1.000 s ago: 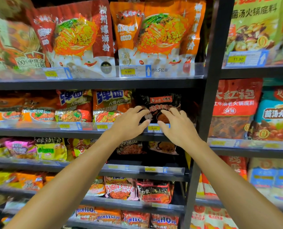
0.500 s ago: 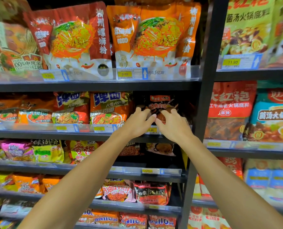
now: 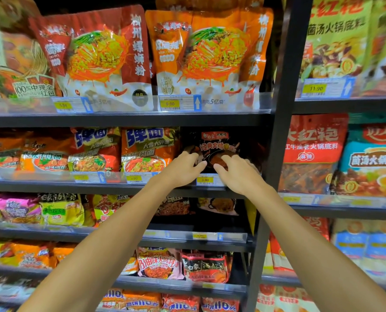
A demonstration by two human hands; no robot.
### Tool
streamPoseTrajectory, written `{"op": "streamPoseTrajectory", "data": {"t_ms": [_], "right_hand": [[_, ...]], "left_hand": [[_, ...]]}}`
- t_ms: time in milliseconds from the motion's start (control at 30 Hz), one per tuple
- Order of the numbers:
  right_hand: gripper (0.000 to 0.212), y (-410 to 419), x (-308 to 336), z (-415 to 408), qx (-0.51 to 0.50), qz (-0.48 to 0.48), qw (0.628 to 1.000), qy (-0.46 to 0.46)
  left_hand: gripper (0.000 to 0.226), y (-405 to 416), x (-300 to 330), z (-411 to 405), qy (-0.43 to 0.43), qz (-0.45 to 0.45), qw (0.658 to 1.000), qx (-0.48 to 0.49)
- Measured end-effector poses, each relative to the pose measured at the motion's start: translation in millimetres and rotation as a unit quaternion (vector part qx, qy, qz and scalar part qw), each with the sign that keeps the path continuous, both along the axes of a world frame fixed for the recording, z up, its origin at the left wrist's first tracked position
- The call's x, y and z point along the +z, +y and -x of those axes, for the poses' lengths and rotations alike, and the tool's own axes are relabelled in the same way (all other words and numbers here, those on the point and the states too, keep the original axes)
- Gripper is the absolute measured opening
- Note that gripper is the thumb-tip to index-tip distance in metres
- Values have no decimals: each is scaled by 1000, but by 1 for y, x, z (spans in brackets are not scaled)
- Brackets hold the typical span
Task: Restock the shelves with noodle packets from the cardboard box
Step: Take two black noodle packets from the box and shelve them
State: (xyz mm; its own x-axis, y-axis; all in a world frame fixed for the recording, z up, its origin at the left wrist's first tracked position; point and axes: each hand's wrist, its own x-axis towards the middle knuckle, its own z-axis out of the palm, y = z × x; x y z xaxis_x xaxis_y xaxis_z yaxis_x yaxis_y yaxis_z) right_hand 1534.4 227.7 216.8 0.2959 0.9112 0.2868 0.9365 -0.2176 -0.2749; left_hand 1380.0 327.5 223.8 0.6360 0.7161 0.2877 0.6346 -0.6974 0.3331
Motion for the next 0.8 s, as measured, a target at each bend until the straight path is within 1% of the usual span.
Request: {"op": "streamPoseTrajectory", "data": {"t_ms": [100,233,333,533,667,800], "right_hand": [[51,-5,-2,0,2,-23,1000,-19],[53,-9,-8,0,12,-66,996,-56],[54,-11,-12,1,25,-85,994,-57],[57,-15,-12,3,26,-95,994,-48],[62,-14,-10,3,3,-55,998,7],[63,-9,-3,3,14,-19,999,40]], "left_hand": [[32,-1,0,5,5,-25,1000,3],[49,-6,3,12,5,-54,998,13],[57,-9,2,16,4,-62,998,9],[57,-19,1,20,-2,-71,997,-3],[55,-20,-1,15,9,-46,999,16],[59,-13,-3,4,30,33,999,32]]}}
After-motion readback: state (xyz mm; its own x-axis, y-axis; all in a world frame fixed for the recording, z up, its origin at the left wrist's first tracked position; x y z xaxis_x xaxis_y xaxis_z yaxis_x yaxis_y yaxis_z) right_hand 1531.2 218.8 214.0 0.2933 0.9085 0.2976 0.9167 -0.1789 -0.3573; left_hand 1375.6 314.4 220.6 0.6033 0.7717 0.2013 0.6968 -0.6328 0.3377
